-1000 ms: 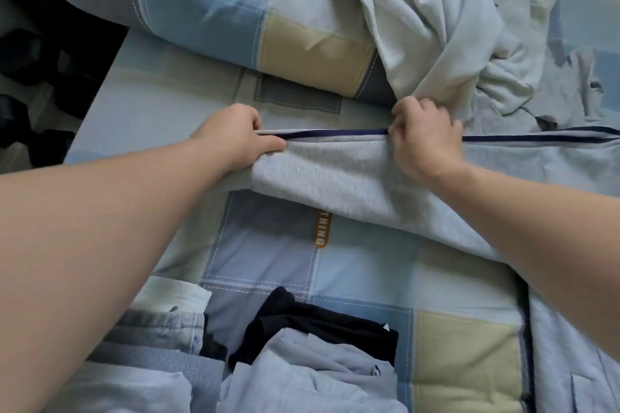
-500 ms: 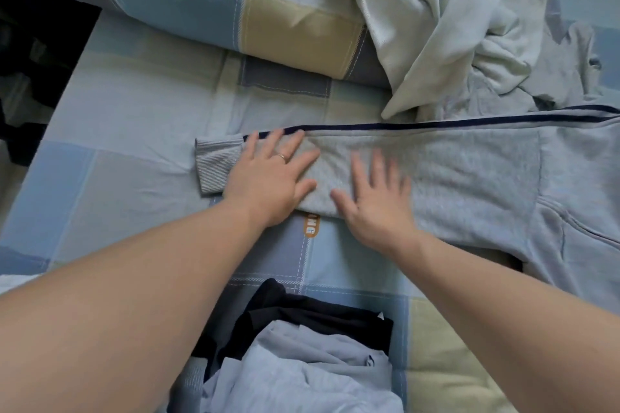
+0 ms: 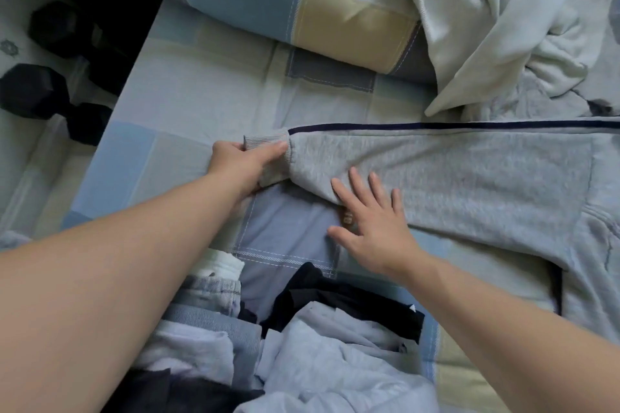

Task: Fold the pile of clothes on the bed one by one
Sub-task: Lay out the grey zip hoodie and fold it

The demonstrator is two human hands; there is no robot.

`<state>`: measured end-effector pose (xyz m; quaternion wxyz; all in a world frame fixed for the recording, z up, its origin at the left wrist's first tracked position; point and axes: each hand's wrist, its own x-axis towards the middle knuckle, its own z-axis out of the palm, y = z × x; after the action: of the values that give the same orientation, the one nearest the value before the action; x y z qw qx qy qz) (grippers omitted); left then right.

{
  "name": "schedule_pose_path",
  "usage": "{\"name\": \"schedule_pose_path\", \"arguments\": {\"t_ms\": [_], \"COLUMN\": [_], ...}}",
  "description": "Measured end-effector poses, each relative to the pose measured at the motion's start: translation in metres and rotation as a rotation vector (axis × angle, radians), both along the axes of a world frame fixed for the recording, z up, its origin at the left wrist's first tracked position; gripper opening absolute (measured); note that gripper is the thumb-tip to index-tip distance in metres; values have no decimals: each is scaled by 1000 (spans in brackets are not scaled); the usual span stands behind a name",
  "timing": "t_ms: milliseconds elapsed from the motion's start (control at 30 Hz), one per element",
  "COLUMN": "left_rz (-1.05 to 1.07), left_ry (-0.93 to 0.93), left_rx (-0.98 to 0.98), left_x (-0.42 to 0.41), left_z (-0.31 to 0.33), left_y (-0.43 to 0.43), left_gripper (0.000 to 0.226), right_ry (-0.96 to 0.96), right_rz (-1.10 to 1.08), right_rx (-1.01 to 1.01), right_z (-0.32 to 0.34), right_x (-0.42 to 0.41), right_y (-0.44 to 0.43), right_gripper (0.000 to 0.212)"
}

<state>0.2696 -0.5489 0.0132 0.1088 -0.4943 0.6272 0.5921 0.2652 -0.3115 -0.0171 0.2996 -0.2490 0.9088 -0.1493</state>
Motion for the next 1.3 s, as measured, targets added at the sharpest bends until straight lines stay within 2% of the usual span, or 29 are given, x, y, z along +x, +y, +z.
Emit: {"name": "schedule_pose_path", "arguments": {"t_ms": [100, 167, 267, 367, 433, 467, 500, 533, 567, 600, 667, 700, 733, 800, 867, 900, 933, 967, 1033, 1067, 1133, 1200, 1300], "left_rz": [-231, -247, -106, 1, -104, -215, -322, -400, -439, -450, -469, -488, -496, -497, -472, -450, -440, -427, -412, -418, -467, -540, -655], "left_ry": [-131, -121, -11, -9, -114, -178, -225, -263, -275, -270, -238, -210, -183, -147, -138, -143, -157, -176, -243, -265, -234, -160, -22], "left_rx": [49, 50, 56, 111, -40, -174, -294, -388, -464, -510, -655, -704, -727, -758, -743, -709, -662, -618, -602, -637, -710, -752, -762], "left_x": [8, 9, 6, 13, 19, 21, 22, 21, 20, 18, 16, 16, 17, 19, 20, 21, 20, 19, 18, 18, 19, 18, 14], "left_z": [4, 5, 9, 15, 9, 9, 12, 15, 16, 20, 24, 27, 28, 28, 29, 30, 30, 32, 35, 38, 47, 57, 71], "left_y": [-2, -4, -7, -9, -15, -17, -17, -16, -14, -10, -3, 0, 2, 4, 5, 7, 9, 12, 20, 25, 44, 69, 118], "left_gripper": [29, 13, 12, 17, 18, 15, 7, 9, 25, 33, 34, 32, 28, 23, 27, 33, 41, 49, 63, 66, 65, 60, 51], "right_ry": [-45, -31, 146, 313, 367, 360, 333, 304, 285, 261, 116, 34, -32, -152, -116, -31, 31, -3, -261, -412, -603, -556, -419], "right_rz": [-10, 6, -18, -138, -160, -148, -143, -161, -204, -274, -400, -345, -218, -20, -157, -297, -419, -455, -282, -226, -356, -563, -774], "right_rx": [2, 28, 21, -76, -100, -110, -122, -127, -125, -92, 34, 93, 92, -118, -365, -380, -295, -157, -31, -92, -340, -480, -498], "right_z": [6, 9, 9, 9, 9, 9, 8, 9, 10, 11, 13, 12, 11, 13, 21, 22, 23, 25, 32, 37, 61, 80, 97], "right_x": [-4, -6, -8, -12, -11, -9, -6, -3, 1, 4, 11, 16, 22, 30, 30, 27, 23, 19, 12, 8, 4, -3, -6], "right_y": [0, 1, 3, 4, 3, 2, -1, -4, -8, -13, -25, -32, -39, -48, -48, -43, -36, -29, -17, -12, 7, 36, 94], "right_gripper": [81, 83, 71, 34, 15, 12, 17, 24, 32, 43, 62, 66, 67, 61, 60, 61, 62, 65, 64, 56, 40, 36, 40]}}
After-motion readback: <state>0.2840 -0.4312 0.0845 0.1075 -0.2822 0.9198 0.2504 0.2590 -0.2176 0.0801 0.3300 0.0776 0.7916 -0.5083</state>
